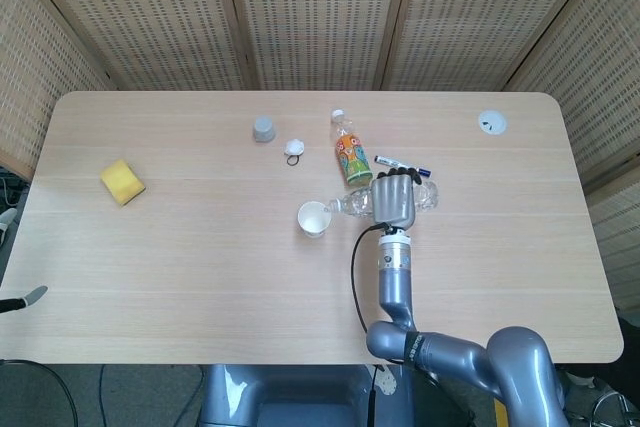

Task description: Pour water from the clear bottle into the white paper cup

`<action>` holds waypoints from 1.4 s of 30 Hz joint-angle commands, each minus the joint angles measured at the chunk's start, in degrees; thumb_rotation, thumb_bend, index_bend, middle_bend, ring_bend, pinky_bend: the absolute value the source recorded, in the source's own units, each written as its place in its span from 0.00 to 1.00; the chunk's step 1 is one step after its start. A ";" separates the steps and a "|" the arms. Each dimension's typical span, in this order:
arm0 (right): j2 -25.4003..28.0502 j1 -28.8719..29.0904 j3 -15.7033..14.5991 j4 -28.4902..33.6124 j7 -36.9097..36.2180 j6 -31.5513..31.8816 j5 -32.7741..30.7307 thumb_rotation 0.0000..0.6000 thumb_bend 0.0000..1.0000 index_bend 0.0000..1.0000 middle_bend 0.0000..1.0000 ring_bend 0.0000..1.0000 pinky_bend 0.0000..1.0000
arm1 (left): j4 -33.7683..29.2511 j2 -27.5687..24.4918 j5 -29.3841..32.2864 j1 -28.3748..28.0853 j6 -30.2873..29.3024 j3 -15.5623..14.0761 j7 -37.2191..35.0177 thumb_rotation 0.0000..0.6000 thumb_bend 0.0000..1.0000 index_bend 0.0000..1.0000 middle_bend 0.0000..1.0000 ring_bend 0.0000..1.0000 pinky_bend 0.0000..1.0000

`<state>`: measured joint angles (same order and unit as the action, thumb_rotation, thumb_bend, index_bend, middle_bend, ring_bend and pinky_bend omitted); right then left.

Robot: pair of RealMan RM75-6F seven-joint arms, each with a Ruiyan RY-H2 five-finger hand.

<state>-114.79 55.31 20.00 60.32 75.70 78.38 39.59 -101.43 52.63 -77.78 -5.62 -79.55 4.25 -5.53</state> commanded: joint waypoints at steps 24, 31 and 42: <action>-1.64 -0.45 1.18 -1.74 3.26 1.05 1.90 1.00 0.70 0.60 0.64 0.64 0.63 | 0.20 -0.19 -0.10 0.10 -0.06 -0.01 -0.67 1.00 0.02 0.00 0.00 0.00 0.00; -1.94 -0.52 1.97 -1.97 3.50 1.17 1.95 1.00 0.70 0.60 0.64 0.64 0.63 | 0.28 -0.20 -0.07 0.15 -0.06 -0.03 -0.82 1.00 0.02 0.00 0.00 0.00 0.00; -2.29 -1.50 5.83 0.11 -2.58 -0.89 0.14 1.00 0.70 0.60 0.64 0.65 0.64 | 0.24 -0.39 -0.29 0.06 0.24 -0.14 -1.26 1.00 0.02 0.00 0.00 0.00 0.00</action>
<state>-117.03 54.12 24.73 59.68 74.88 78.22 40.30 -101.18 52.25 -78.06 -5.55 -79.32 4.12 -6.79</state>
